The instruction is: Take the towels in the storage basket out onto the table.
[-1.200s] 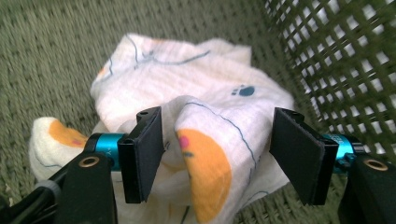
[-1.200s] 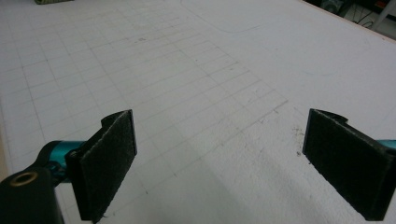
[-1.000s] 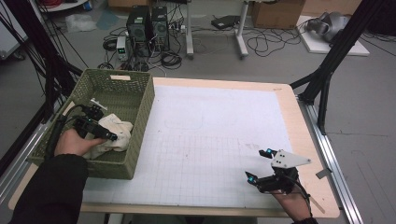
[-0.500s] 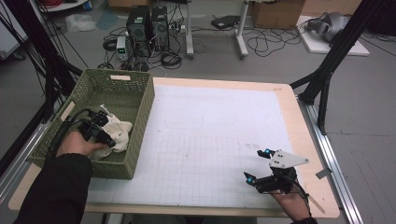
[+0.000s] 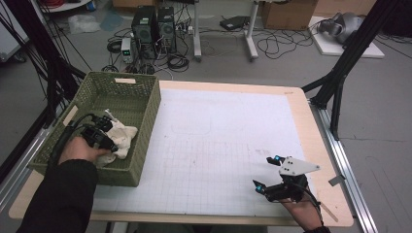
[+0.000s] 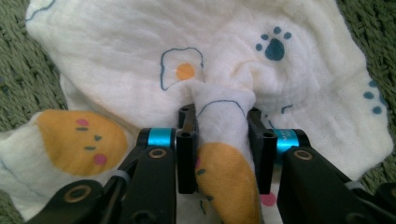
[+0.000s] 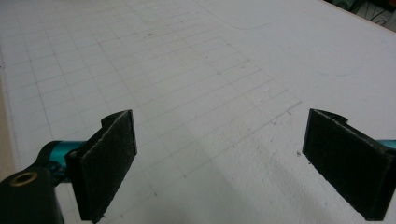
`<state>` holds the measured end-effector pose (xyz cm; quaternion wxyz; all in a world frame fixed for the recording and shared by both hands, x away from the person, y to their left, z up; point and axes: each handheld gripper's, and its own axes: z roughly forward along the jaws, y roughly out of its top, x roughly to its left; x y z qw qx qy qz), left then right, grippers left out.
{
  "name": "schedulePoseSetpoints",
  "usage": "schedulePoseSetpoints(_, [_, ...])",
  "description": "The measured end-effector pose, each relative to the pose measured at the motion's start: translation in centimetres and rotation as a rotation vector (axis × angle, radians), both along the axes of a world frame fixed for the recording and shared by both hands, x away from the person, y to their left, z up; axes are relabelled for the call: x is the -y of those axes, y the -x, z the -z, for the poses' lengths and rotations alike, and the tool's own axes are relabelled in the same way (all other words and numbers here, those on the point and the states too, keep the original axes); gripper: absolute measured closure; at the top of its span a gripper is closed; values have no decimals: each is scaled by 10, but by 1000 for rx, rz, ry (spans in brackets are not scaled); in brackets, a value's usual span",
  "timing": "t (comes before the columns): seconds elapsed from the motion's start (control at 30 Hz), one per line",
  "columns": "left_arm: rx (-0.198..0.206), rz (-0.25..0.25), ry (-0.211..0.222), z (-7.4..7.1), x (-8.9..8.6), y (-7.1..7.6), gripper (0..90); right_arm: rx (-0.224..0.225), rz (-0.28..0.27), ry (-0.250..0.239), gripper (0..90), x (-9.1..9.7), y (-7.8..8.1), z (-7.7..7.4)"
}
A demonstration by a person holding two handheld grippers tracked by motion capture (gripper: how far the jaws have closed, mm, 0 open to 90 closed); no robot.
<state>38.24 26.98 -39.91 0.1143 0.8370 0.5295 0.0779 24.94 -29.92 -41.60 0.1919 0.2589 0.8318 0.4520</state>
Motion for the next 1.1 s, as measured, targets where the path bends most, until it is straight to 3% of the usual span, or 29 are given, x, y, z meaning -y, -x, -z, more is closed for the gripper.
schedulePoseSetpoints(0.47, [-8,-24,40,-7,-4,-1,759,0,-2,-2,91,0,0,0])
schedulePoseSetpoints(0.6, [31,-57,125,-17,-11,-1,762,1,0,0,90,0,0,0])
schedulePoseSetpoints(0.8, [157,-129,273,-34,-26,3,764,-2,4,-3,91,1,0,0])
schedulePoseSetpoints(1.0, [190,-144,369,-40,-30,5,765,5,6,-2,90,2,0,-1])
schedulePoseSetpoints(1.1, [217,-155,445,-45,-33,6,765,1,8,-4,91,2,0,-1])
